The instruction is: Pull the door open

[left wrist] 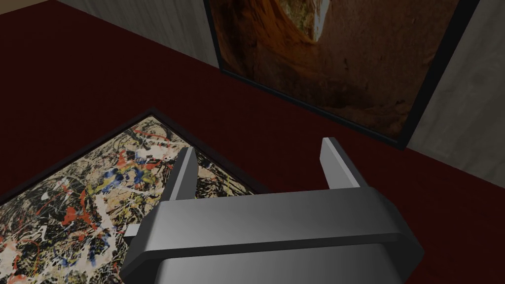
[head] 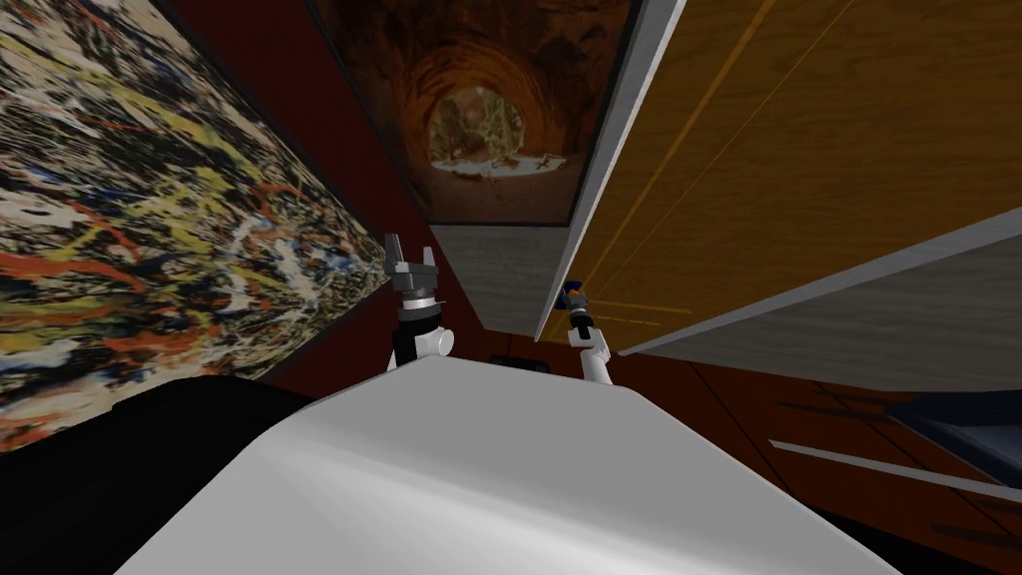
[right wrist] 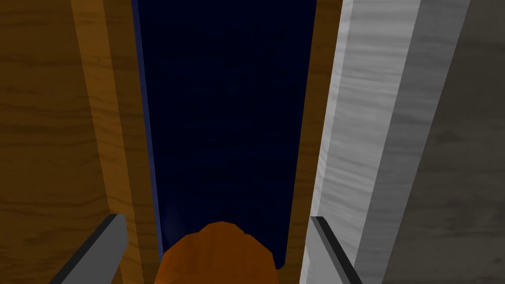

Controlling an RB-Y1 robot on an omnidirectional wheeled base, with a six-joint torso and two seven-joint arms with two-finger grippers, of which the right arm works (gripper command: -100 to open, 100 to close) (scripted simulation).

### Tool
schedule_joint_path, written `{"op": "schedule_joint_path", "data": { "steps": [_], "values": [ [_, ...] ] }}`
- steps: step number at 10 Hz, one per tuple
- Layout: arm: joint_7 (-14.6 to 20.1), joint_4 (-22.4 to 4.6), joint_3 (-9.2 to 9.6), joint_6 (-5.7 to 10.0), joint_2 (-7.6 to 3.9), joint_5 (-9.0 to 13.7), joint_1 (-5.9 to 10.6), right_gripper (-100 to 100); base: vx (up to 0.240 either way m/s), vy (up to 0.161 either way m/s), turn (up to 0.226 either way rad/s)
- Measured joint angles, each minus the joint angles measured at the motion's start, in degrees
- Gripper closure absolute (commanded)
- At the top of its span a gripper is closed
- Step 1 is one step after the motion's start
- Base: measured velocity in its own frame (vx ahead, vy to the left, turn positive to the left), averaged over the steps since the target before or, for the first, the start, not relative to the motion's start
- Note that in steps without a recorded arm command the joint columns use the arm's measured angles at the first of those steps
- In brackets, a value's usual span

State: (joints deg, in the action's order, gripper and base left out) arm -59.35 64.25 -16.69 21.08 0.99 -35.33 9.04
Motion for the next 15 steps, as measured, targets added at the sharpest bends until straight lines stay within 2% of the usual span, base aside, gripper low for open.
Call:
{"op": "schedule_joint_path", "data": {
  "steps": [6, 10, 15],
  "values": [
    [0.0, -0.1, 0.15, -0.06, -0.03, -0.1, -0.14, 100, -0.015, -0.003, 0.011],
    [4.2, 0.6, 0.62, -0.09, -0.58, 1.3, -1.05, 100, -0.028, -0.012, 0.034],
    [11.7, 1.5, 1.22, -0.15, -1.61, 4.1, -2.28, 100, -0.034, -0.011, 0.043]
  ]
}}
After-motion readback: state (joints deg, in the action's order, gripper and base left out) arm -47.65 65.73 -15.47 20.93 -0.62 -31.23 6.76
